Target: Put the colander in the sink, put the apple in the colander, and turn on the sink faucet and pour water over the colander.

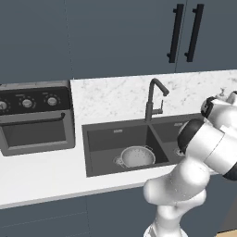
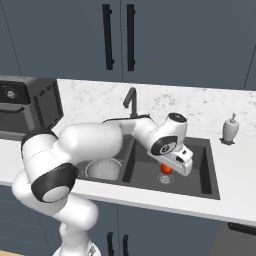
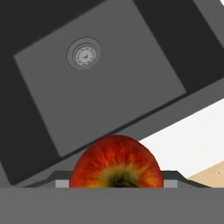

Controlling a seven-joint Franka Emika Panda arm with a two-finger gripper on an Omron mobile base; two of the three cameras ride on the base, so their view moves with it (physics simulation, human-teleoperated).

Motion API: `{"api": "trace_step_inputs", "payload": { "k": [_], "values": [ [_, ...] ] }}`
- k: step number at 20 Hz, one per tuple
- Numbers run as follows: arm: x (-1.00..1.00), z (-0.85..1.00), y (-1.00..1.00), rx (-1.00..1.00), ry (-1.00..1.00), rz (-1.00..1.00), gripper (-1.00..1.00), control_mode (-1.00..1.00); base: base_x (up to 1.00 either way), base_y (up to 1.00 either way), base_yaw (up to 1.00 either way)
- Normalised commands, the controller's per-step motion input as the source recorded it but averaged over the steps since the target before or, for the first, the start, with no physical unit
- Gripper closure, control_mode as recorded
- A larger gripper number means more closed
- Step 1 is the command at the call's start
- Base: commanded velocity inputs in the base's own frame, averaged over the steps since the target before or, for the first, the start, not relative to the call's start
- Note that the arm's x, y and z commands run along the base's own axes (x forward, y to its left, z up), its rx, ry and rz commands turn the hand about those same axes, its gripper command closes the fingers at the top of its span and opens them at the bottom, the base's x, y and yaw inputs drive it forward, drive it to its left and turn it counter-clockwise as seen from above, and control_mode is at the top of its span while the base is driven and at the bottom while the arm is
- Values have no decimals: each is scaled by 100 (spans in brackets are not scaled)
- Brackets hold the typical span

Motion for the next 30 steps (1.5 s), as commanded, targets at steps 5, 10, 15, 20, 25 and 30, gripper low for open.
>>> {"api": "trace_step_inputs", "payload": {
  "k": [5, 10, 15, 20, 25, 30],
  "values": [
    [0, 10, 61, 0, 0, 5, 100, -100, 0, 0, 0],
    [3, 12, 57, 0, 0, 4, 100, -100, 0, 0, 0],
    [3, 13, 56, 0, 0, 8, 100, -100, 0, 0, 0],
    [1, 11, 64, 0, 2, 11, 100, -100, 0, 0, 0],
    [1, 3, 70, 0, 2, 11, 100, -100, 0, 0, 0],
    [2, 0, 75, 0, 3, 9, 100, -100, 0, 0, 0]
  ]
}}
